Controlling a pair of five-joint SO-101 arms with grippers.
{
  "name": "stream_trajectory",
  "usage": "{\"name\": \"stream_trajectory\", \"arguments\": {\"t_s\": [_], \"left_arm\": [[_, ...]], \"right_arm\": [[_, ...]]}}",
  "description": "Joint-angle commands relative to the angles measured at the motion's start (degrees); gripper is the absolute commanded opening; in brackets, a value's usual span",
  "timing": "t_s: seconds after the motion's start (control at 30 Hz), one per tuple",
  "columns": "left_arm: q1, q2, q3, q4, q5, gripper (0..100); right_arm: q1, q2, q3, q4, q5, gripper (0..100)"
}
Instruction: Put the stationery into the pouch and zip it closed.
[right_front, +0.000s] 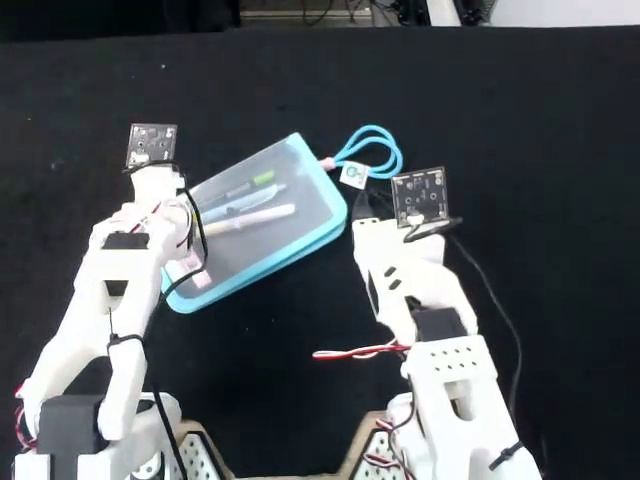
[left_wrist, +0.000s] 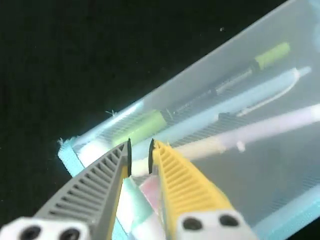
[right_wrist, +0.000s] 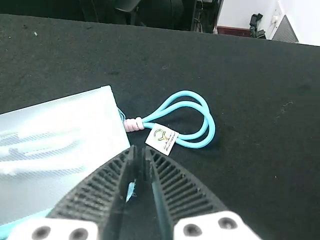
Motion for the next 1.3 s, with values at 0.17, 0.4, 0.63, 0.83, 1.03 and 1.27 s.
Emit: {"name": "stream_trajectory", "arguments": {"t_s": [0.17, 0.4, 0.63, 0.83, 1.03, 1.27], "left_arm": [[-2.51, -2.02, -1.01, 4.57, 0.44, 9], [-4.53, -2.11, -1.01, 11.6, 0.44, 3], [-7.87, -11.43, 2.07, 14.95, 0.7, 3], [-7.52, -26.29, 12.18, 14.51, 0.44, 3], [-7.16, -37.8, 18.42, 14.95, 0.79, 3], [-7.16, -47.65, 27.21, 14.95, 0.88, 3]], "right_arm": [[0.79, 0.13, -1.36, -1.58, 0.0, 1.8], [0.79, 0.22, -1.45, -1.58, 0.0, 1.8], [0.79, 0.13, -1.45, -1.58, 0.0, 1.8], [0.79, 0.13, -1.45, -1.58, 0.0, 1.8], [0.79, 0.13, -1.27, -1.58, 0.0, 1.8], [0.79, 0.13, -1.27, -1.58, 0.0, 1.8]]}}
